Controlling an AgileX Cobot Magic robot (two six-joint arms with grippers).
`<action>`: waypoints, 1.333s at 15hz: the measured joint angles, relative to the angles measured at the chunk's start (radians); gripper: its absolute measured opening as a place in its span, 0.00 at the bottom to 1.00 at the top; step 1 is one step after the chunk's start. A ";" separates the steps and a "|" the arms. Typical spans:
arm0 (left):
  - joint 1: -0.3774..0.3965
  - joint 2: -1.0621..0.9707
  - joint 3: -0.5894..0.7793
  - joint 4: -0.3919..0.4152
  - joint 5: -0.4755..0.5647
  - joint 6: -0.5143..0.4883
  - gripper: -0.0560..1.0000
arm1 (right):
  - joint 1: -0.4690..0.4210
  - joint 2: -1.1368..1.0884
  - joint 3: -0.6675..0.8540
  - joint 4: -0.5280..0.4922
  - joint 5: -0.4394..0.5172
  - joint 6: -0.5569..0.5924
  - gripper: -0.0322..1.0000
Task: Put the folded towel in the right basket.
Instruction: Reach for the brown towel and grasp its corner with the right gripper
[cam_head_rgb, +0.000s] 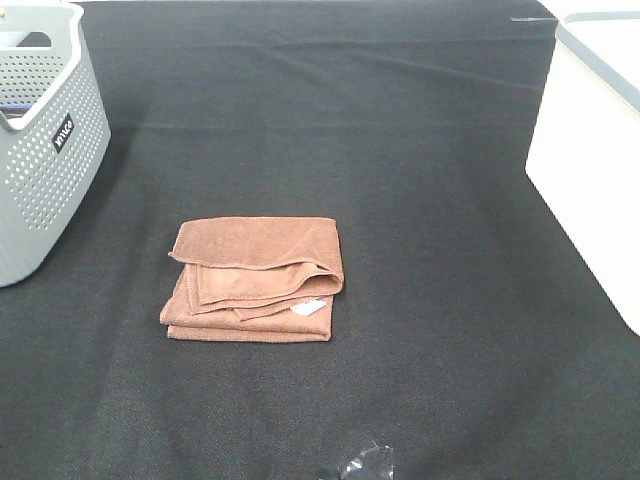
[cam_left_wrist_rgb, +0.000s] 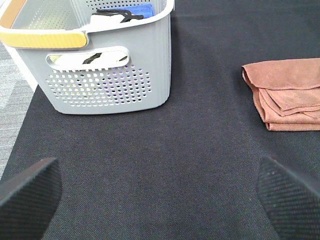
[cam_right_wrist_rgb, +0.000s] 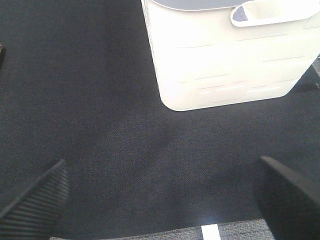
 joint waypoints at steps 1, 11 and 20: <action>0.000 0.000 0.000 -0.001 0.000 0.000 0.99 | 0.000 0.000 0.000 0.000 0.000 0.000 0.97; 0.000 0.000 0.000 -0.001 0.000 0.000 0.99 | 0.000 0.000 0.000 0.000 0.000 -0.006 0.97; 0.000 0.000 0.000 -0.001 0.000 0.000 0.99 | 0.000 0.000 0.000 0.000 0.000 -0.014 0.97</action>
